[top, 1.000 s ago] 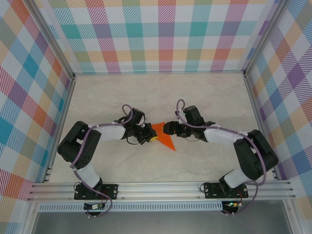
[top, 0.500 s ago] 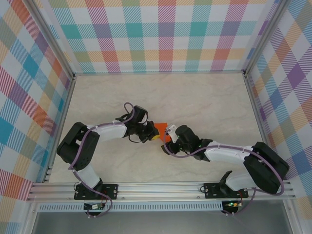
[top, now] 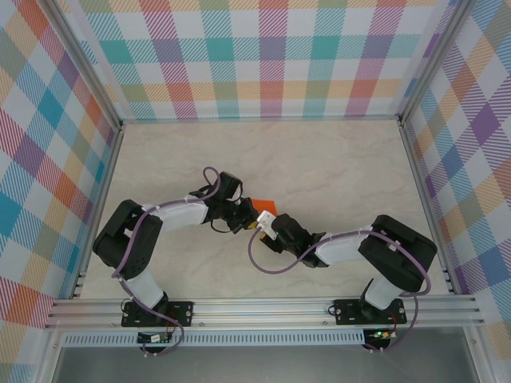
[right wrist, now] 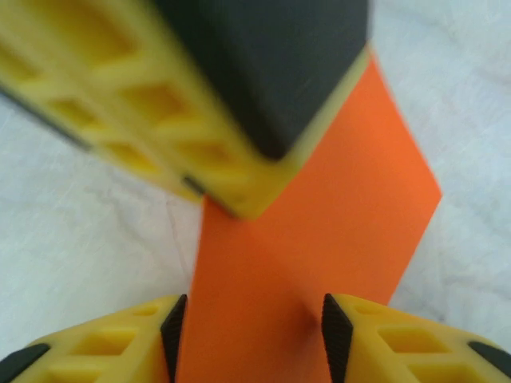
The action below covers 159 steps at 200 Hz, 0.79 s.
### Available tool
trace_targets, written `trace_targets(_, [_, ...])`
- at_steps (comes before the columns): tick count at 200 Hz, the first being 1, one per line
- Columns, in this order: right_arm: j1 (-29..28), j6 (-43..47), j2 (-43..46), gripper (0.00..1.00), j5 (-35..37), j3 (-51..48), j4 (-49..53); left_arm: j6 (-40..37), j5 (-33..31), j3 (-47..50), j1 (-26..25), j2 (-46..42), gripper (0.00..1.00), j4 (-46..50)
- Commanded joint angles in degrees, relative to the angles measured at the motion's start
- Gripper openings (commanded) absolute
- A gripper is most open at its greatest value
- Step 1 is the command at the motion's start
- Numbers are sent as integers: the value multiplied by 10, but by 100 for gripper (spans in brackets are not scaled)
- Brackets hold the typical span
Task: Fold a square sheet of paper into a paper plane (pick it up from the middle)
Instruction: Fold the wing for the fifth time at the center of the table.
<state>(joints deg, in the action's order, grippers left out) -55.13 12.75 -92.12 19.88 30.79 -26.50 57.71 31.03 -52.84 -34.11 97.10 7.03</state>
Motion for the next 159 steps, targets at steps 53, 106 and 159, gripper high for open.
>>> trace_targets(53, [-7,39,-7,35,8,-8,-56,2,-14,-24,-5,-13,0,35])
trace_targets(106, [-8,25,-12,17,9,-9,-52,0,-14,-34,1,-20,3,46])
trace_targets(159, [-2,-44,-1,6,-27,-11,-44,-35,-24,-58,77,-55,39,105])
